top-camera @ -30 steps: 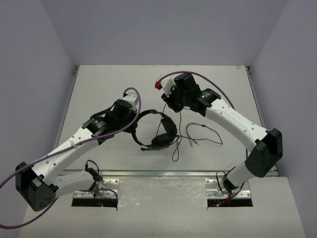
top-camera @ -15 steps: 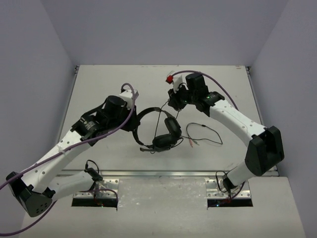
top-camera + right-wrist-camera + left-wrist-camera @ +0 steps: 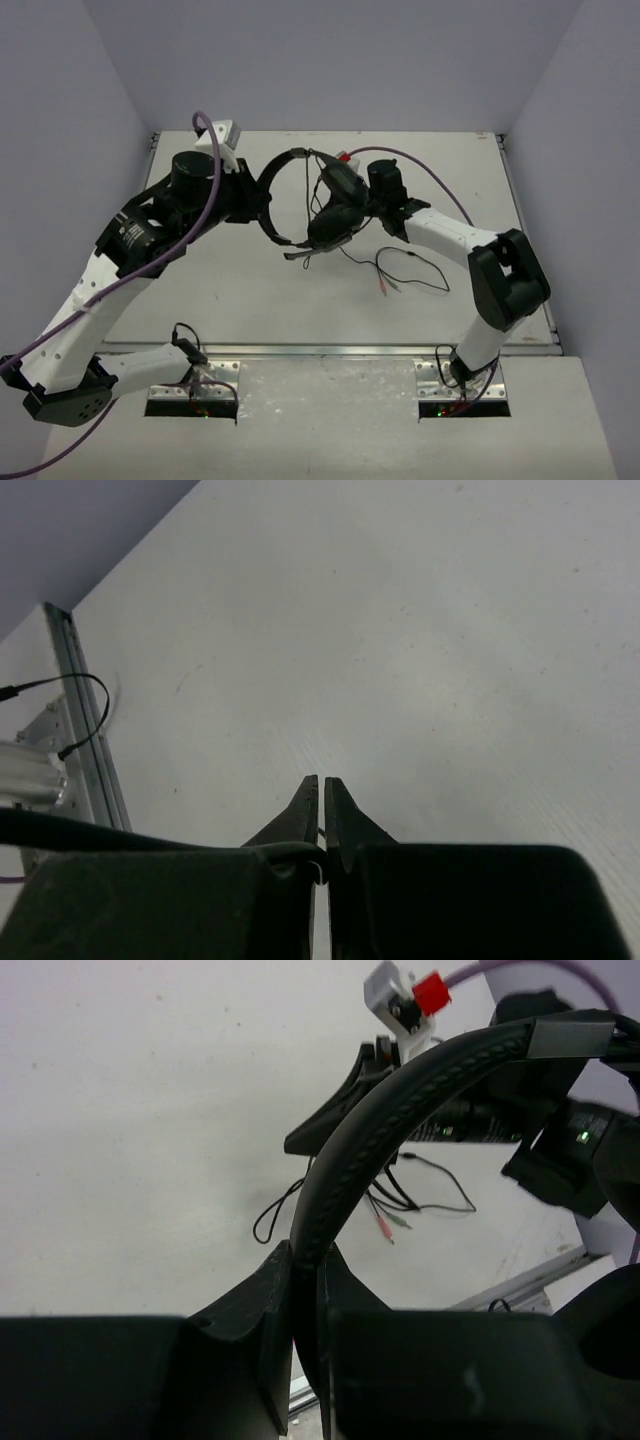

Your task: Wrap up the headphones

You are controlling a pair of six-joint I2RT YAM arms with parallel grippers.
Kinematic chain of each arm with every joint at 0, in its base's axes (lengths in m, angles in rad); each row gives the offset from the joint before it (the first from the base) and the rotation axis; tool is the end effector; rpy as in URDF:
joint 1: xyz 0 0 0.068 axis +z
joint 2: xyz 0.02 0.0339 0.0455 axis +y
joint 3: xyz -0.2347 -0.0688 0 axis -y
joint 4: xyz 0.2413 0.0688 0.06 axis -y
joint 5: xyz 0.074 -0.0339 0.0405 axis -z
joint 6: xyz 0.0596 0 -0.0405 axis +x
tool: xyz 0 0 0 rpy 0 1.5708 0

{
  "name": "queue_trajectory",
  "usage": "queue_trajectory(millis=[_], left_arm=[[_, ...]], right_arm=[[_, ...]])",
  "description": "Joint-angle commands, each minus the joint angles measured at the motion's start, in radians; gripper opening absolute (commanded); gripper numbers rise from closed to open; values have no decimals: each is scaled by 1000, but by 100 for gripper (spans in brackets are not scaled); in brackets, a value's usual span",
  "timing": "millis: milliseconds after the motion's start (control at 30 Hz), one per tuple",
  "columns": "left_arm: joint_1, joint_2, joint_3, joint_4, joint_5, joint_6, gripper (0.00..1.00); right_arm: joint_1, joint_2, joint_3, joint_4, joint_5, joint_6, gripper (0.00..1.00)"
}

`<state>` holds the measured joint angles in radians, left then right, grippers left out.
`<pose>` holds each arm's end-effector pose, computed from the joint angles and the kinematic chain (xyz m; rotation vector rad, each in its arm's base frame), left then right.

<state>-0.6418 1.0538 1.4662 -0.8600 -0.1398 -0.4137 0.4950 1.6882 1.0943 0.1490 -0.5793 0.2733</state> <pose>0.1819 -0.1256 0.4116 0.1437 2.0490 -0.5261 0.3302 0.2153 0.2080 -0.6147 2.0103 1.0595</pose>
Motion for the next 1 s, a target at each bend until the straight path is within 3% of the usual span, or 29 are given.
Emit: queue_trajectory(millis=[0, 167, 233, 300, 367, 567, 733, 967], left_arm=[[-9, 21, 153, 7, -176, -152, 0], [19, 112, 295, -34, -303, -287, 0], [80, 173, 382, -54, -330, -348, 0], [201, 225, 425, -51, -250, -379, 0], [255, 264, 502, -72, -233, -428, 1], [395, 471, 721, -165, -377, -450, 0], [565, 566, 682, -137, -339, -416, 0], [600, 588, 547, -44, -378, -384, 0]], right_arm=[[4, 22, -54, 223, -77, 136, 1], [25, 7, -218, 417, -68, 230, 1], [57, -31, -269, 461, -41, 230, 1], [98, -59, -350, 498, -7, 234, 1], [125, -103, -417, 529, 12, 233, 1], [307, -301, -620, 529, 202, 150, 1], [421, -436, -668, 439, 318, 100, 1], [502, -493, -464, 122, 384, -31, 1]])
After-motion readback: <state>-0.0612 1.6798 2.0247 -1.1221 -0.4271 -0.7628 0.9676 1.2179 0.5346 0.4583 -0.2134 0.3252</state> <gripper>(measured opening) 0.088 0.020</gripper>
